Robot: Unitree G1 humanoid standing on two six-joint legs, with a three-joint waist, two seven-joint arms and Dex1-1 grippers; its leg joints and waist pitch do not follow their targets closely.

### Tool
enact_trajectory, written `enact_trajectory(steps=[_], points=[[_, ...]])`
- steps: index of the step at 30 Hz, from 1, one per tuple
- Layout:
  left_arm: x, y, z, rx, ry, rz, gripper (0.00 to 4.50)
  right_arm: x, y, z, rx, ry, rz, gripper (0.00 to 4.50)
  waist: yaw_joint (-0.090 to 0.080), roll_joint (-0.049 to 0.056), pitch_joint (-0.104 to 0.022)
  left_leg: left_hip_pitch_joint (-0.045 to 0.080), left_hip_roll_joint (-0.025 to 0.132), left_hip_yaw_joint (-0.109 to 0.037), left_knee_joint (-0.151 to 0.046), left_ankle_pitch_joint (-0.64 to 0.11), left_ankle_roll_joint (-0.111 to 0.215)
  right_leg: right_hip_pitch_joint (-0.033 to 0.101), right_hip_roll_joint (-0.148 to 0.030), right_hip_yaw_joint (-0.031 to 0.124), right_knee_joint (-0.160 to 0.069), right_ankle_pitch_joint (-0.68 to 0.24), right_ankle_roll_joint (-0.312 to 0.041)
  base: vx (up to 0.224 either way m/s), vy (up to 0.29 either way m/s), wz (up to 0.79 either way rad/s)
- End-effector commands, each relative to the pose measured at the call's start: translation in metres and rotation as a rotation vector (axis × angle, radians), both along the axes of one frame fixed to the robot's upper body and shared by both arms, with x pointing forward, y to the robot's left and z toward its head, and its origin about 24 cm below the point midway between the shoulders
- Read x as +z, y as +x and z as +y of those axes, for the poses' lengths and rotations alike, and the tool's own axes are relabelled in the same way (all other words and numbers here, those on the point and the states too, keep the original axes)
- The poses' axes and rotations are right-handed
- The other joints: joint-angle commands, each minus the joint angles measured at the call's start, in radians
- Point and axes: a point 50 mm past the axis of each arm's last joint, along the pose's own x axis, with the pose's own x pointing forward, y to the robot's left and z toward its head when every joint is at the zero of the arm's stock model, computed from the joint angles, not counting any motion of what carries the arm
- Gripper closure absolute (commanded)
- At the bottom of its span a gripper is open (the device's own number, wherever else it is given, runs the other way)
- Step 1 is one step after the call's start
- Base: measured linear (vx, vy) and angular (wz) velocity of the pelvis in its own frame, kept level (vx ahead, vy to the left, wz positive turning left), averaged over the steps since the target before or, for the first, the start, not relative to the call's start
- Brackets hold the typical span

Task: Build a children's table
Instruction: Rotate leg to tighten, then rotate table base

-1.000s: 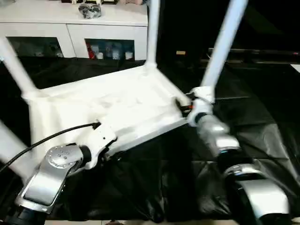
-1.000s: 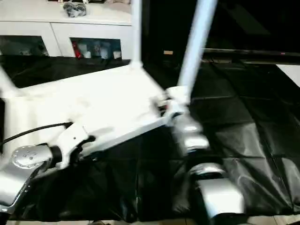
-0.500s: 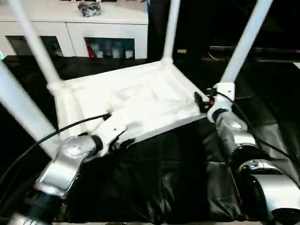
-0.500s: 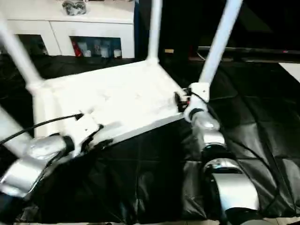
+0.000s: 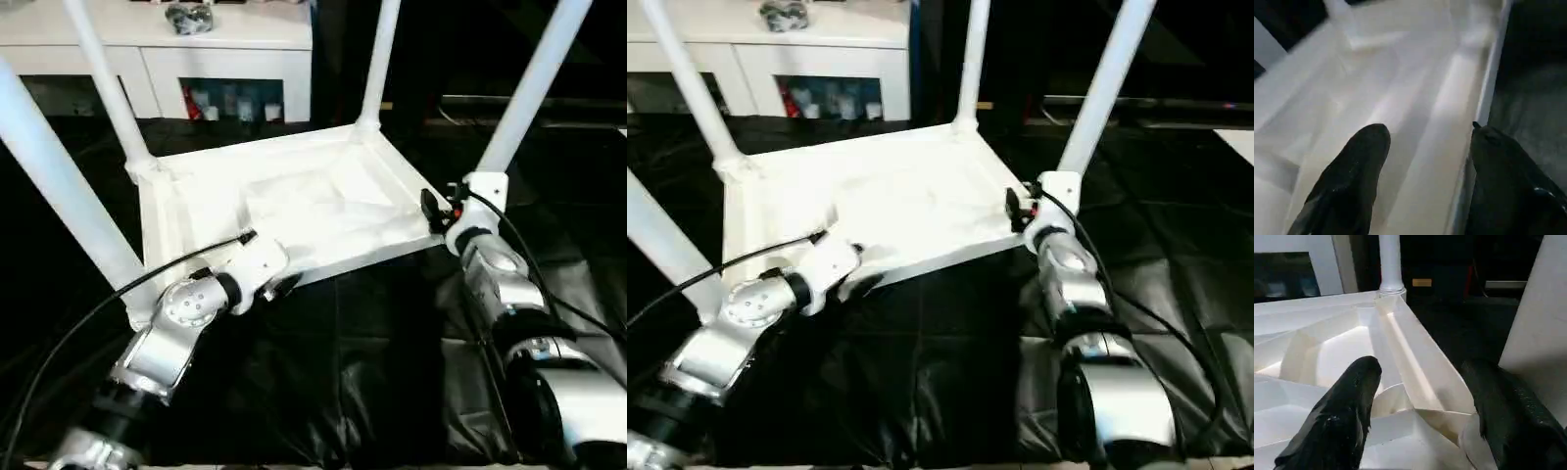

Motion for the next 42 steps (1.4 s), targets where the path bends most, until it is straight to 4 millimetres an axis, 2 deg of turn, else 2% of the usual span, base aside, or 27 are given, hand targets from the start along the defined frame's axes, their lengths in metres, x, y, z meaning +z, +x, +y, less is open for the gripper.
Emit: enact_trajectory(steps=[1, 3, 4, 6, 7, 8, 9, 11, 12, 14, 15, 17, 19, 20, 22, 24, 26, 30, 34, 36, 37, 39, 40, 42], points=[[0.008, -0.004, 0.007, 0.0, -0.078, -0.004, 1.35, 0.001, -0.003, -0.006, 0.029, 0.016, -0.017, 1.32, -0.009, 0.01, -0.077, 0.03, 0.046, -0.021, -0.071, -0.265, 0.006, 0.038, -0.039, 0.024, -0.051, -0.136, -0.239, 0.0, 0.0, 0.0], [0.011, -0.019, 0.019, -0.064, -0.129, 0.043, 1.35, 0.0, -0.01, 0.009, 0.208, 0.057, -0.032, 1.32, -0.011, 0.011, -0.075, 0.03, 0.047, -0.022, -0.074, -0.287, 0.01, 0.037, -0.04, 0.025, -0.055, -0.173, -0.234, 0.0, 0.0, 0.0], [0.011, -0.019, 0.019, -0.064, -0.129, 0.043, 1.35, 0.0, -0.01, 0.009, 0.208, 0.057, -0.032, 1.32, -0.012, 0.013, -0.074, 0.029, 0.051, -0.026, -0.077, -0.295, 0.012, 0.036, -0.041, 0.025, -0.054, -0.187, -0.228, 0.0, 0.0, 0.0], [0.009, -0.039, 0.031, -0.163, -0.125, 0.138, 1.35, 0.001, -0.02, 0.024, 0.403, 0.074, -0.044, 1.32, -0.019, 0.013, -0.071, 0.029, 0.052, -0.027, -0.081, -0.324, 0.009, 0.035, -0.038, 0.024, -0.055, -0.22, -0.223, 0.0, 0.0, 0.0], [0.009, -0.042, 0.033, -0.177, -0.12, 0.151, 1.35, 0.001, -0.022, 0.026, 0.432, 0.072, -0.044, 1.32, -0.024, 0.012, -0.067, 0.028, 0.051, -0.027, -0.084, -0.336, 0.008, 0.035, -0.034, 0.024, -0.058, -0.239, -0.219, 0.0, 0.0, 0.0], [0.009, -0.045, 0.036, -0.193, -0.114, 0.167, 1.35, 0.001, -0.024, 0.028, 0.466, 0.071, -0.044, 1.32, -0.028, 0.014, -0.066, 0.033, 0.053, -0.026, -0.086, -0.364, -0.003, 0.028, -0.034, 0.025, -0.062, -0.279, -0.215, 0.0, 0.0, 0.0], [0.009, -0.052, 0.044, -0.213, -0.108, 0.21, 1.35, 0.0, -0.029, 0.032, 0.537, 0.069, -0.038, 1.32, -0.029, 0.009, -0.065, 0.034, 0.053, -0.026, -0.086, -0.371, -0.007, 0.026, -0.035, 0.026, -0.063, -0.291, -0.215, 0.0, 0.0, 0.0], [0.01, -0.059, 0.056, -0.219, -0.114, 0.256, 1.35, -0.003, -0.035, 0.035, 0.612, 0.068, -0.023, 1.32, -0.028, 0.011, -0.061, 0.032, 0.053, -0.027, -0.089, -0.387, -0.014, 0.026, -0.036, 0.028, -0.063, -0.33, -0.206, 0.0, 0.0, 0.0], [0.011, -0.06, 0.058, -0.219, -0.116, 0.264, 1.35, -0.003, -0.036, 0.035, 0.624, 0.068, -0.019, 1.32, -0.027, 0.012, -0.06, 0.037, 0.053, -0.027, -0.089, -0.406, -0.021, 0.021, -0.037, 0.029, -0.066, -0.363, -0.195, 0.0, 0.0, 0.0], [0.016, -0.067, 0.082, -0.186, -0.132, 0.321, 1.35, -0.007, -0.045, 0.037, 0.715, 0.06, 0.006, 1.32, -0.029, 0.009, -0.057, 0.039, 0.052, -0.03, -0.091, -0.431, -0.035, 0.017, -0.037, 0.031, -0.069, -0.401, -0.187, 0.0, 0.0, 0.0], [0.016, -0.067, 0.082, -0.186, -0.132, 0.321, 1.35, -0.007, -0.045, 0.037, 0.715, 0.06, 0.006, 1.32, -0.028, 0.01, -0.056, 0.04, 0.051, -0.029, -0.091, -0.439, -0.036, 0.015, -0.037, 0.032, -0.072, -0.411, -0.182, 0.0, 0.0, 0.0], [0.019, -0.074, 0.103, -0.149, -0.13, 0.362, 1.35, -0.01, -0.049, 0.037, 0.759, 0.047, 0.032, 1.32, -0.027, 0.011, -0.054, 0.047, 0.051, -0.031, -0.093, -0.469, -0.048, 0.009, -0.038, 0.032, -0.076, -0.447, -0.174, 0.0, 0.0, 0.0], [0.021, -0.078, 0.11, -0.137, -0.127, 0.379, 1.35, -0.011, -0.052, 0.037, 0.777, 0.041, 0.044, 1.32, -0.03, 0.011, -0.053, 0.04, 0.05, -0.035, -0.096, -0.471, -0.052, 0.015, -0.039, 0.032, -0.074, -0.456, -0.165, 0.0, 0.0, 0.0], [0.027, -0.087, 0.128, -0.103, -0.12, 0.412, 1.35, -0.015, -0.055, 0.035, 0.796, 0.031, 0.069, 1.32, -0.028, 0.011, -0.052, 0.047, 0.051, -0.034, -0.096, -0.488, -0.055, 0.008, -0.038, 0.034, -0.077, -0.463, -0.161, 0.0, 0.0, 0.0], [0.032, -0.093, 0.143, -0.069, -0.11, 0.44, 1.35, -0.017, -0.056, 0.032, 0.795, 0.023, 0.082, 1.32, -0.029, 0.013, -0.049, 0.044, 0.051, -0.036, -0.1, -0.505, -0.06, 0.008, -0.038, 0.033, -0.078, -0.481, -0.158, 0.0, 0.0, 0.0], [0.037, -0.1, 0.16, -0.031, -0.089, 0.476, 1.35, -0.018, -0.057, 0.03, 0.793, 0.018, 0.095, 1.32, -0.028, 0.01, -0.05, 0.048, 0.049, -0.035, -0.098, -0.512, -0.059, 0.004, -0.039, 0.035, -0.082, -0.498, -0.152, 0.0, 0.0, 0.0], [0.039, -0.104, 0.171, -0.001, -0.064, 0.505, 1.35, -0.019, -0.059, 0.029, 0.793, 0.014, 0.107, 1.32, -0.028, 0.011, -0.046, 0.048, 0.051, -0.037, -0.099, -0.522, -0.06, 0.003, -0.041, 0.036, -0.084, -0.521, -0.147, 0.0, 0.0, 0.0], [0.045, -0.107, 0.192, 0.077, -0.016, 0.504, 1.35, -0.023, -0.061, 0.027, 0.783, 0.001, 0.126, 1.32, -0.023, 0.018, -0.046, 0.056, 0.052, -0.037, -0.1, -0.546, -0.069, -0.003, -0.04, 0.037, -0.087, -0.53, -0.141, 0.0, 0.0, 0.0], [0.049, -0.092, 0.197, 0.14, -0.003, 0.393, 1.35, -0.029, -0.06, 0.023, 0.723, -0.025, 0.16, 1.32, -0.02, 0.024, -0.048, 0.064, 0.05, -0.038, -0.1, -0.566, -0.082, -0.005, -0.038, 0.037, -0.087, -0.497, -0.147, 0.0, 0.0, 0.0], [0.049, -0.087, 0.197, 0.149, -0.009, 0.36, 1.35, -0.031, -0.06, 0.021, 0.699, -0.041, 0.172, 1.32, -0.02, 0.022, -0.049, 0.062, 0.049, -0.04, -0.101, -0.56, -0.088, -0.001, -0.04, 0.035, -0.085, -0.484, -0.151, 0.0, 0.0, 0.0], [0.048, -0.078, 0.191, 0.157, -0.052, 0.307, 1.35, -0.034, -0.057, 0.016, 0.647, -0.067, 0.192, 1.32, -0.024, 0.022, -0.048, 0.054, 0.05, -0.042, -0.104, -0.556, -0.087, 0.006, -0.042, 0.034, -0.081, -0.474, -0.155, 0.0, 0.0, 0.0], [0.046, -0.071, 0.186, 0.157, -0.09, 0.282, 1.35, -0.036, -0.056, 0.012, 0.614, -0.085, 0.202, 1.32, -0.022, 0.019, -0.051, 0.061, 0.048, -0.04, -0.099, -0.553, -0.091, 0.004, -0.044, 0.035, -0.084, -0.472, -0.158, 0.0, 0.0, 0.0], [0.045, -0.069, 0.184, 0.151, -0.097, 0.274, 1.35, -0.036, -0.055, 0.011, 0.605, -0.091, 0.205, 1.32, -0.025, 0.02, -0.051, 0.054, 0.047, -0.041, -0.1, -0.538, -0.088, 0.01, -0.045, 0.035, -0.081, -0.467, -0.163, 0.0, 0.0, 0.0], [0.039, -0.062, 0.174, 0.131, -0.114, 0.263, 1.35, -0.037, -0.053, 0.009, 0.577, -0.106, 0.216, 1.32, -0.025, 0.014, -0.053, 0.053, 0.047, -0.039, -0.097, -0.522, -0.081, 0.01, -0.046, 0.035, -0.082, -0.464, -0.163, 0.0, 0.0, 0.0]])
